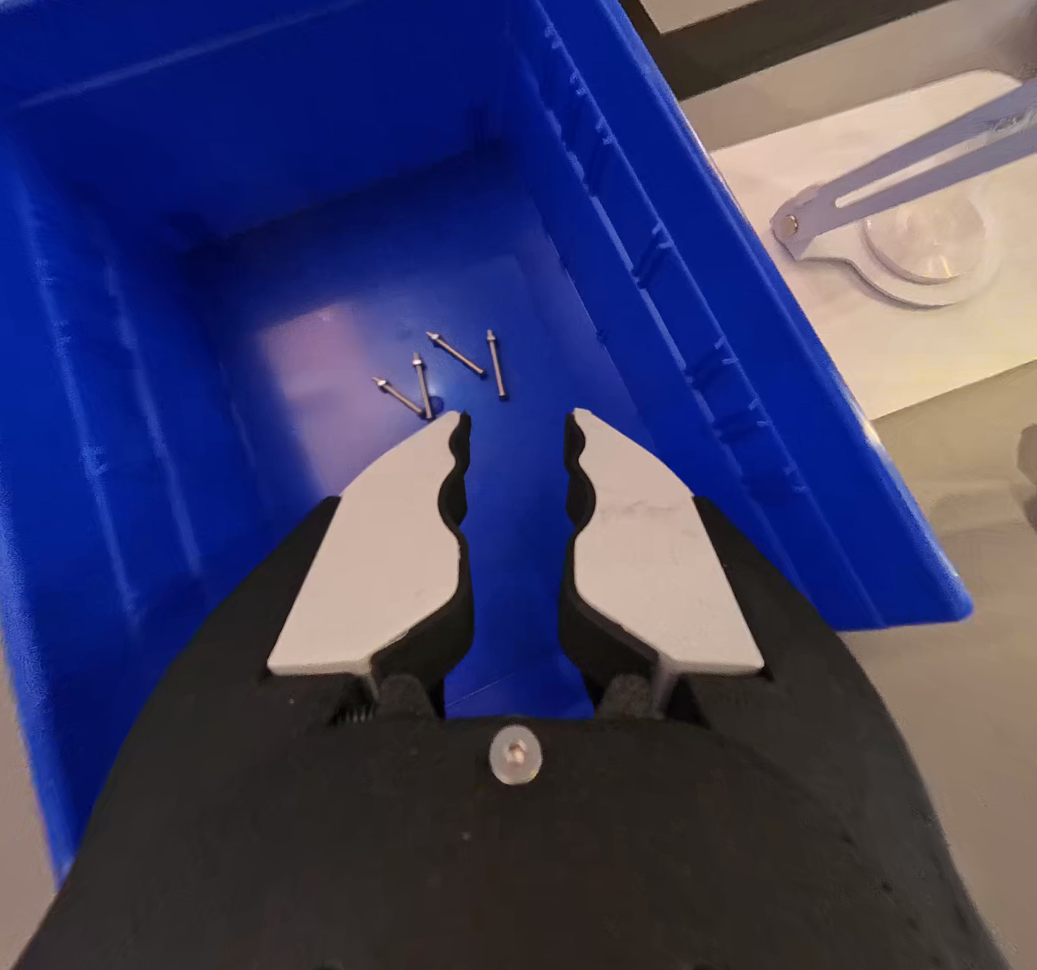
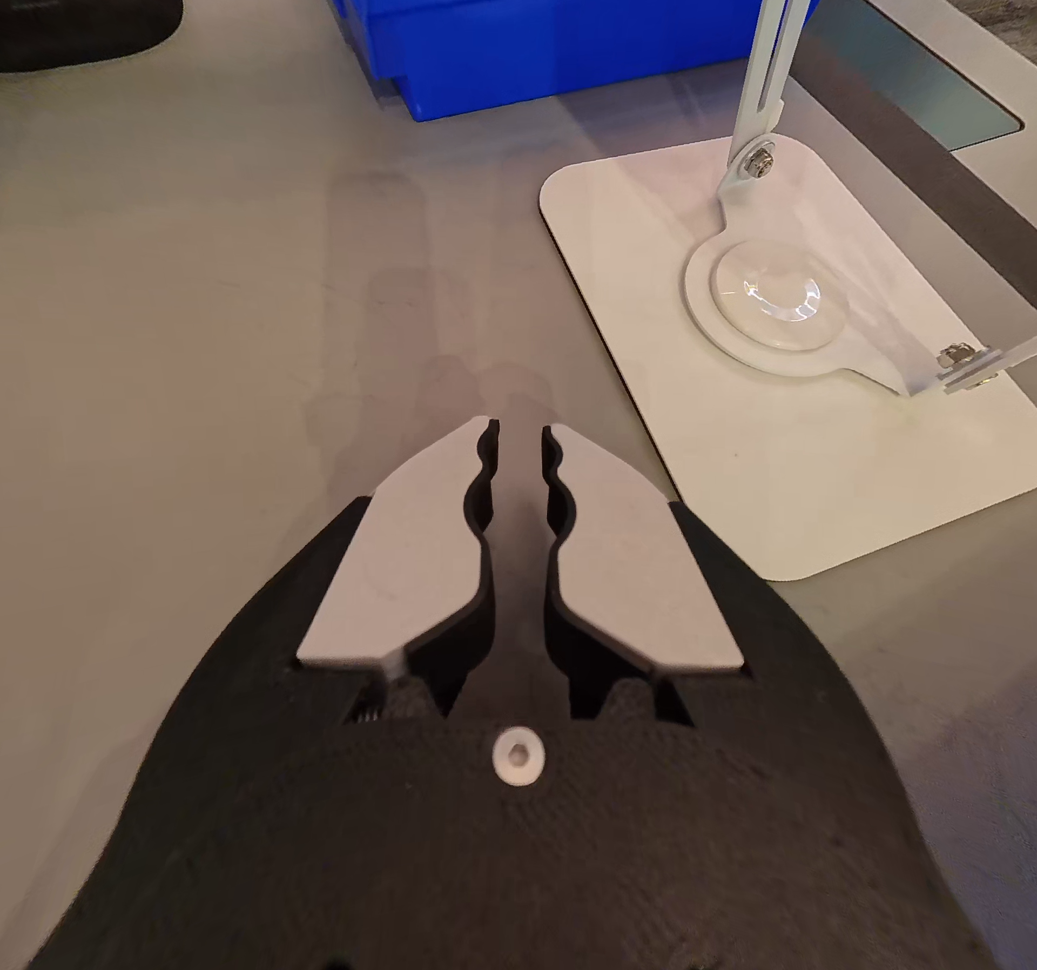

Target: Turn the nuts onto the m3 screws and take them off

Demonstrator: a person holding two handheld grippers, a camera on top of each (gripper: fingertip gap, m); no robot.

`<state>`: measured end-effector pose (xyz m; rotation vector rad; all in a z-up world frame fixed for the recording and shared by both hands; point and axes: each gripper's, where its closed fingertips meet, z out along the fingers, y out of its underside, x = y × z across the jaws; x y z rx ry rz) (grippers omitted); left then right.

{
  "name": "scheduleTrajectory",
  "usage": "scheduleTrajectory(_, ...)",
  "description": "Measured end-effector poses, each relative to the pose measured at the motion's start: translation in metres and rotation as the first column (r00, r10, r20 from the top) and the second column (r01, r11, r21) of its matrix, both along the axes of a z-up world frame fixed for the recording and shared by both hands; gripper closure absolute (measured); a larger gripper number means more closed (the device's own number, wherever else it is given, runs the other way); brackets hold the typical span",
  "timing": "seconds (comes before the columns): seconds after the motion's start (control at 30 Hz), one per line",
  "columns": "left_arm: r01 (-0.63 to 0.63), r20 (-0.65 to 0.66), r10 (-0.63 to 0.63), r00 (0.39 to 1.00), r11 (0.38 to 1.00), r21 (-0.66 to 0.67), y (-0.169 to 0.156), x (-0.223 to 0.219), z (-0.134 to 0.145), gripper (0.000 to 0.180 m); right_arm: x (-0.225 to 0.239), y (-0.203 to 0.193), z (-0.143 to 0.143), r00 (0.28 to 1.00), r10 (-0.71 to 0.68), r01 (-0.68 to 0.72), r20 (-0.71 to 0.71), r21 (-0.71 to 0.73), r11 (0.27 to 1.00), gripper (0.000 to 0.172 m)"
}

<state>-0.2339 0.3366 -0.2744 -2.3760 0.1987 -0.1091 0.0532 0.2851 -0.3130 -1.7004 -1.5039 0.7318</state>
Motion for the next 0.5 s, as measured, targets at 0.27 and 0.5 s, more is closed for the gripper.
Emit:
scheduleTrajectory(0.27, 0.044, -0.12, -0.073, 0.99, 0.973, -0.227, 0.022, 0.0, -0.049, 0.153, 0.0, -0.001, -0.001, 1.0, 0.008, -0.008, 0.006, -0.005, 1.0, 0.156)
scheduleTrajectory(0.5, 0.027, -0.111, -0.064, 0.992, 0.951, -0.308, 0.032, -0.003, -0.068, 0.16, -0.001, -0.002, -0.002, 1.0, 0.013, -0.013, 0.012, -0.004, 1.0, 0.156)
